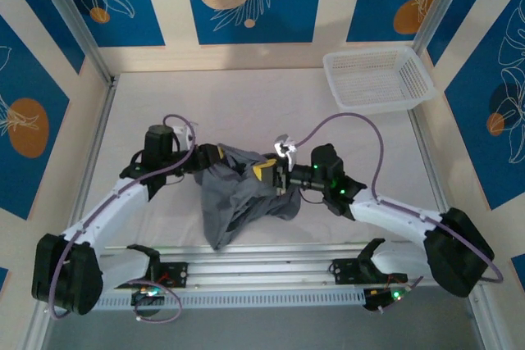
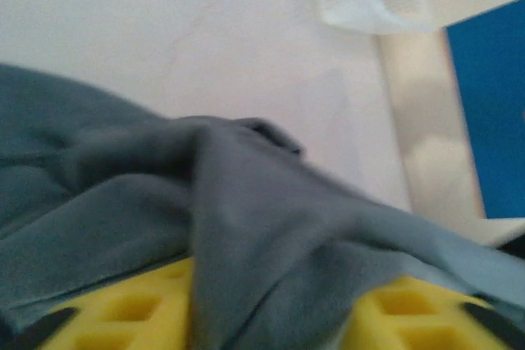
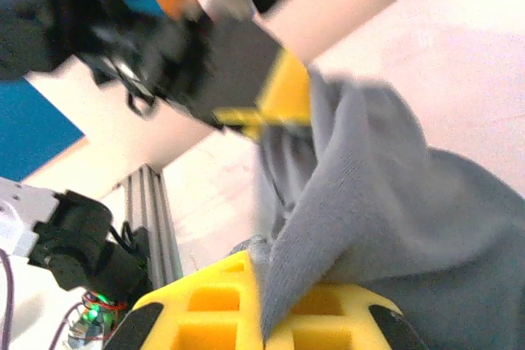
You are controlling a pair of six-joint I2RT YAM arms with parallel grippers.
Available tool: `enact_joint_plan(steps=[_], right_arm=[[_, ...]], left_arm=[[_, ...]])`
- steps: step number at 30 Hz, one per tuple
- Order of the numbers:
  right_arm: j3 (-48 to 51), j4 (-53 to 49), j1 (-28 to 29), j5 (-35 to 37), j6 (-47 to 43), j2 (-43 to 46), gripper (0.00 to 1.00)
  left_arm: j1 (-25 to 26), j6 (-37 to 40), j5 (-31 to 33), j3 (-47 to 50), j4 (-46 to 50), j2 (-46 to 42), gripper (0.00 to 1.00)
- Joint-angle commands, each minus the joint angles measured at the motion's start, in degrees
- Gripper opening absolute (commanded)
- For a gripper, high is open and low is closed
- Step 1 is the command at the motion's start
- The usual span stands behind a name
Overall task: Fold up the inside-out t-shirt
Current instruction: Turn the T-shirt inside out at the center of the table.
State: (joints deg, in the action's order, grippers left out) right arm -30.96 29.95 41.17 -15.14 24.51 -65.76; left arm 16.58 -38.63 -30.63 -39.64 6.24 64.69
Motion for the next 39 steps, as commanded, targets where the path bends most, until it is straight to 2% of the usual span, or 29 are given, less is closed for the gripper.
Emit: enact_joint_plan(steps=[1,4,6,8,10,13,15,18,22,27,29,30,31,32,34,35,39], right_arm=[[1.8,-1.7,-1.7,-2.4,2.2,3.1,0.00],[2.5,-2.5,-2.3,-2.9,2.1,4.1,0.00],[2.7,-2.7,-2.3,-2.9,2.0,3.8,0.00],[2.5,-2.7,-2.3,-3.0,1.3,3.0,0.00],[2.1,-3.4,-2.2,-1.7,0.7,1.5,0.00],[1.1,-6.7,-1.8,0.9,-0.5,-1.3,0.00],[0.6,-9.1,-1.3,2.8,-0.4,-2.9,0.00],[1.5,-9.4,-0.9,5.2,1.7,-4.3,0.01],[2.2,-11.0,-0.1,4.7,3.1,-5.1,0.04],[1.7,-14.3,2.2,5.9,2.2,-6.6,0.07],[2.2,-16.5,2.4,11.0,4.0,-7.3,0.11],[2.1,-20.3,2.3,17.2,6.9,-7.8,0.16],[1.4,-25.7,2.0,24.1,10.2,-8.3,0.17],[0.5,-30.4,1.5,27.7,12.0,-8.8,0.17],[-1.8,-37.0,1.0,29.4,11.1,-8.6,0.25],[-2.8,-38.4,1.4,29.4,9.8,-7.8,0.28],[-5.7,-35.5,7.4,29.1,-1.5,-2.5,0.46]], left_arm=[[-0.5,6.3,9.5,-1.2,2.9,-4.7,0.53],[-0.4,11.3,16.8,-2.2,10.5,-10.8,0.57],[0.4,13.1,17.9,-3.1,14.6,-13.9,0.57],[3.1,13.4,16.2,-4.3,17.9,-15.1,0.49],[9.4,12.1,16.2,-5.0,19.7,-15.3,0.43],[20.1,10.3,21.0,-5.2,19.6,-13.2,0.43],[22.8,9.3,24.8,-6.1,20.7,-9.6,0.44],[23.4,9.6,29.6,-6.5,19.9,-3.9,0.51],[23.1,9.3,37.5,-8.6,17.1,2.8,0.66],[20.1,8.5,34.4,-10.3,9.7,12.8,0.72],[18.5,7.7,30.8,-10.7,7.8,17.1,0.63],[17.7,7.0,27.7,-10.2,6.2,18.5,0.55],[17.4,6.2,25.1,-9.1,4.2,19.3,0.45],[17.2,5.8,23.2,-8.2,2.6,19.5,0.32],[17.2,5.7,20.3,-6.6,0.8,18.9,0.03],[17.2,5.7,19.8,-6.2,0.9,18.2,0.00],[17.2,5.8,18.5,-4.1,1.6,12.8,0.00]])
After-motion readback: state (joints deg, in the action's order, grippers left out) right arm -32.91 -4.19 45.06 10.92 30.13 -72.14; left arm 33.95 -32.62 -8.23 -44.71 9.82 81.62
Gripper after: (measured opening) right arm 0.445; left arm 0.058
